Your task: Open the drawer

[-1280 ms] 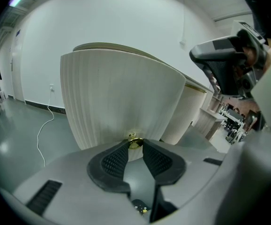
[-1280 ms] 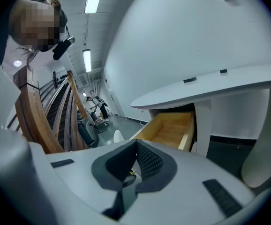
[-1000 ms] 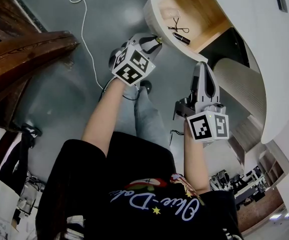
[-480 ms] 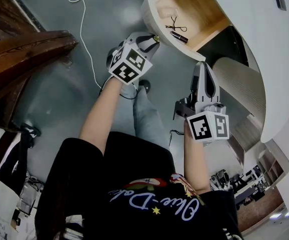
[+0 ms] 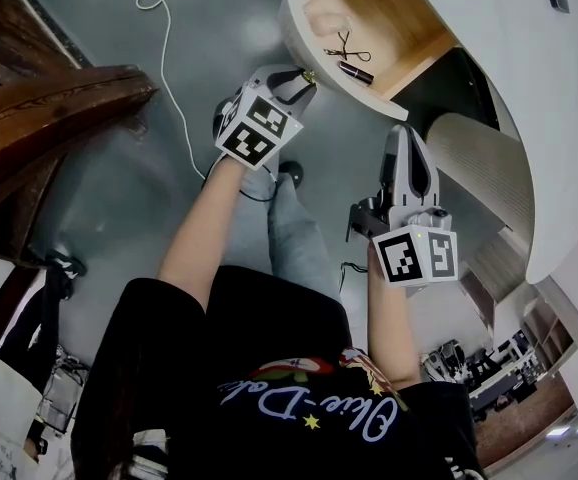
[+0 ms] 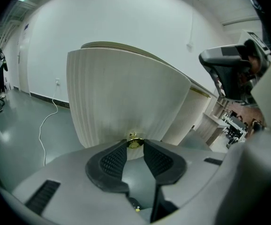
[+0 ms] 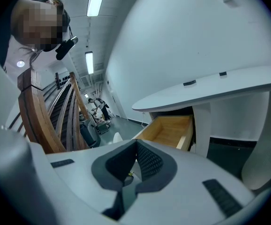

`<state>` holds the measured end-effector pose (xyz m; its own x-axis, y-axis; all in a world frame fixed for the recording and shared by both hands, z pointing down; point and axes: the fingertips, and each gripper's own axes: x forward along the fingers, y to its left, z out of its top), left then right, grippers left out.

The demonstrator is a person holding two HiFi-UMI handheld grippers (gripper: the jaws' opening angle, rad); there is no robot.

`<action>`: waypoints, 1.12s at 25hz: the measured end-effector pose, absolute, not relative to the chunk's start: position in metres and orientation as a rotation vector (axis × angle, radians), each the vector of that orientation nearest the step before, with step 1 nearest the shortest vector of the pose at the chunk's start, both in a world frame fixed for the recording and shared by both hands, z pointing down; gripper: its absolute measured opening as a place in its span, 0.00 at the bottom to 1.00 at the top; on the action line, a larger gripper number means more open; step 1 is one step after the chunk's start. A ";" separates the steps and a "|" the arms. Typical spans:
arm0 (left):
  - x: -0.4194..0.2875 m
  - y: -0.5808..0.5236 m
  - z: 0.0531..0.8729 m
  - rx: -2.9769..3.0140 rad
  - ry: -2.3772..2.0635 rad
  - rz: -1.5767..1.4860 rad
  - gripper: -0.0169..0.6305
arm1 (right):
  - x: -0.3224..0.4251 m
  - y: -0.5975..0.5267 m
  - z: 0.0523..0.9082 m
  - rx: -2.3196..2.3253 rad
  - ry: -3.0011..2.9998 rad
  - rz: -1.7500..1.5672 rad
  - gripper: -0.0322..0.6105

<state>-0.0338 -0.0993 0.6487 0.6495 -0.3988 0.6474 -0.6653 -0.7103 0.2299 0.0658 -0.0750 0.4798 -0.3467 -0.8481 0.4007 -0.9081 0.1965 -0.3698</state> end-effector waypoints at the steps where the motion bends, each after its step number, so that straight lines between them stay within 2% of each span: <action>1: -0.034 -0.099 0.648 2.410 -0.841 0.791 0.19 | 0.066 -0.075 0.479 1.731 -2.347 0.848 0.05; 13: -0.050 -0.092 0.618 2.402 -0.934 0.755 0.20 | 0.075 -0.068 0.472 1.762 -2.361 0.867 0.05; 21: -0.050 -0.088 0.569 2.453 -0.956 0.728 0.05 | 0.074 -0.070 0.443 1.778 -2.398 0.834 0.05; 28: -0.049 -0.085 0.522 2.480 -0.952 0.683 0.03 | 0.075 -0.066 0.418 1.776 -2.432 0.822 0.05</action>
<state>-0.0487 -0.0849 0.5215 0.6493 -0.5063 0.5675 -0.6996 -0.6903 0.1846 0.0748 -0.0660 0.4178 -0.3525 -0.8811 0.3154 -0.8916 0.2139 -0.3991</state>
